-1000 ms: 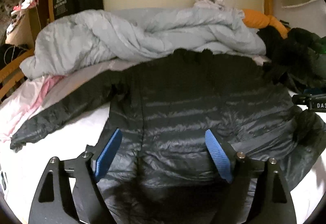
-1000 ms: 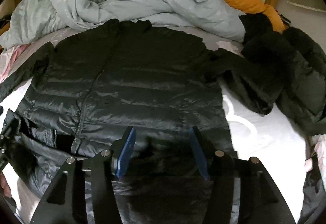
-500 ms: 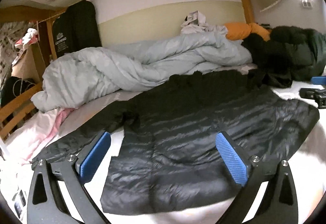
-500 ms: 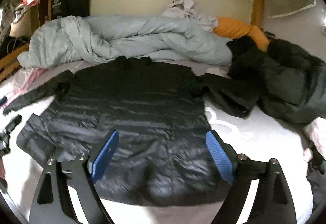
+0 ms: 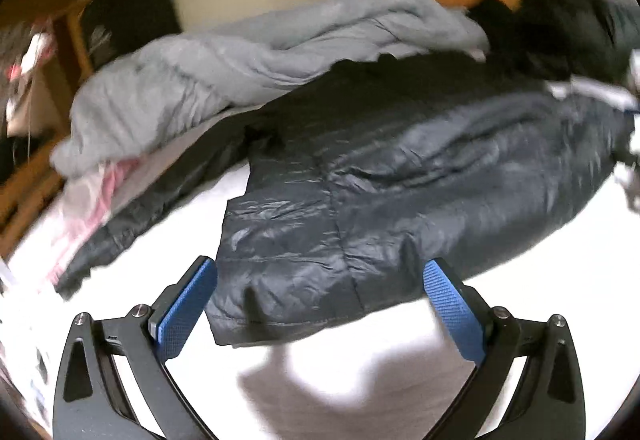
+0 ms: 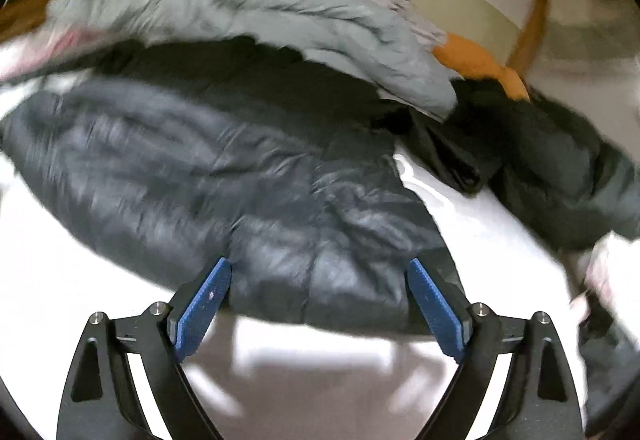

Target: Fold large clothes

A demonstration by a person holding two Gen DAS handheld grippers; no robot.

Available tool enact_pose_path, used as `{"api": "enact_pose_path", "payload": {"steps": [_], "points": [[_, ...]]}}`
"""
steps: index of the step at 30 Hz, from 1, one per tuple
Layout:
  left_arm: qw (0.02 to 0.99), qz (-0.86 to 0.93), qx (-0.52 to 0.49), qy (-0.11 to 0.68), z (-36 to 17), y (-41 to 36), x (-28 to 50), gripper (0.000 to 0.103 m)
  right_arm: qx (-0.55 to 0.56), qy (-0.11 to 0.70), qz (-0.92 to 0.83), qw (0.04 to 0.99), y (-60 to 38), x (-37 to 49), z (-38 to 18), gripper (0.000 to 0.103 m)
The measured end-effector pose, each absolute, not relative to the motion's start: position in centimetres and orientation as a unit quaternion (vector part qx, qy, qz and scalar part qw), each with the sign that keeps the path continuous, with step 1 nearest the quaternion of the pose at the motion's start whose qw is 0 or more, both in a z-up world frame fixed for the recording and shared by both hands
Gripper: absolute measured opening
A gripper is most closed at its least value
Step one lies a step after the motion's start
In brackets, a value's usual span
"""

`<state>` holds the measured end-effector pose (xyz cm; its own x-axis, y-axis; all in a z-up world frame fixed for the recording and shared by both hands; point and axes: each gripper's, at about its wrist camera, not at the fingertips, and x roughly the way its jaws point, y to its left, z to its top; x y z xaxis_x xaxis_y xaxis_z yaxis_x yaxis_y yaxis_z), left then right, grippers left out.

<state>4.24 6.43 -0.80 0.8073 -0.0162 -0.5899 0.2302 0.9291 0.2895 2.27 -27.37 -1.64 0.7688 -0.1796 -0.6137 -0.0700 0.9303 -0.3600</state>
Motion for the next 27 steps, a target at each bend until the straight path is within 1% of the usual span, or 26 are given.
{"api": "enact_pose_path", "payload": {"steps": [4, 8, 13, 14, 15, 16, 17, 18, 19, 20, 21, 24, 27], "points": [[0.924, -0.099, 0.227, 0.293, -1.3, 3.6, 3.4, 0.102, -0.213, 0.33, 0.025, 0.919, -25.7, 1.2, -2.2, 0.093], [0.912, -0.074, 0.279, 0.291, -2.9, 2.1, 4.1, 0.102, -0.261, 0.343, -0.002, 0.902, -24.8, 2.6, -4.2, 0.093], [0.911, -0.037, 0.255, 0.322, -4.9, 3.7, 7.4, 0.103, -0.291, 0.323, -0.064, 0.899, -24.9, 4.4, -4.8, 0.094], [0.912, -0.039, 0.24, 0.329, -4.8, 4.2, 7.8, 0.095, -0.288, 0.321, -0.068, 0.9, -25.1, 4.7, -4.8, 0.094], [0.914, -0.038, 0.23, 0.331, -4.7, 4.6, 7.9, 0.083, -0.283, 0.319, -0.071, 0.902, -25.4, 4.8, -4.7, 0.09], [0.914, -0.041, 0.221, 0.339, -4.7, 5.0, 8.0, 0.053, -0.275, 0.317, -0.075, 0.905, -25.8, 4.8, -4.7, 0.059], [0.911, -0.045, 0.216, 0.349, -4.8, 5.3, 8.1, 0.035, -0.27, 0.324, -0.075, 0.904, -26.0, 4.8, -4.6, 0.039], [0.91, -0.042, 0.217, 0.352, -4.9, 5.3, 8.1, 0.03, -0.258, 0.338, -0.073, 0.902, -26.6, 4.9, -4.7, 0.029], [0.908, -0.039, 0.22, 0.353, -4.9, 5.2, 7.9, 0.024, -0.236, 0.346, -0.07, 0.905, -27.2, 4.8, -4.7, 0.025], [0.907, -0.037, 0.222, 0.356, -4.8, 5.1, 7.5, 0.019, -0.228, 0.345, -0.071, 0.908, -27.3, 4.6, -4.6, 0.022], [0.906, -0.036, 0.222, 0.359, -4.5, 5.1, 6.9, 0.017, -0.227, 0.341, -0.076, 0.909, -27.2, 4.1, -4.3, 0.02], [0.908, -0.044, 0.192, 0.369, -3.1, 6.0, 4.3, 0.016, -0.218, 0.322, -0.08, 0.918, -26.7, 1.9, -2.9, 0.019], [0.905, -0.07, 0.157, 0.388, -2.1, 7.3, 1.2, 0.017, -0.182, 0.328, -0.057, 0.925, -26.9, -1.5, -1.6, 0.019]]}}
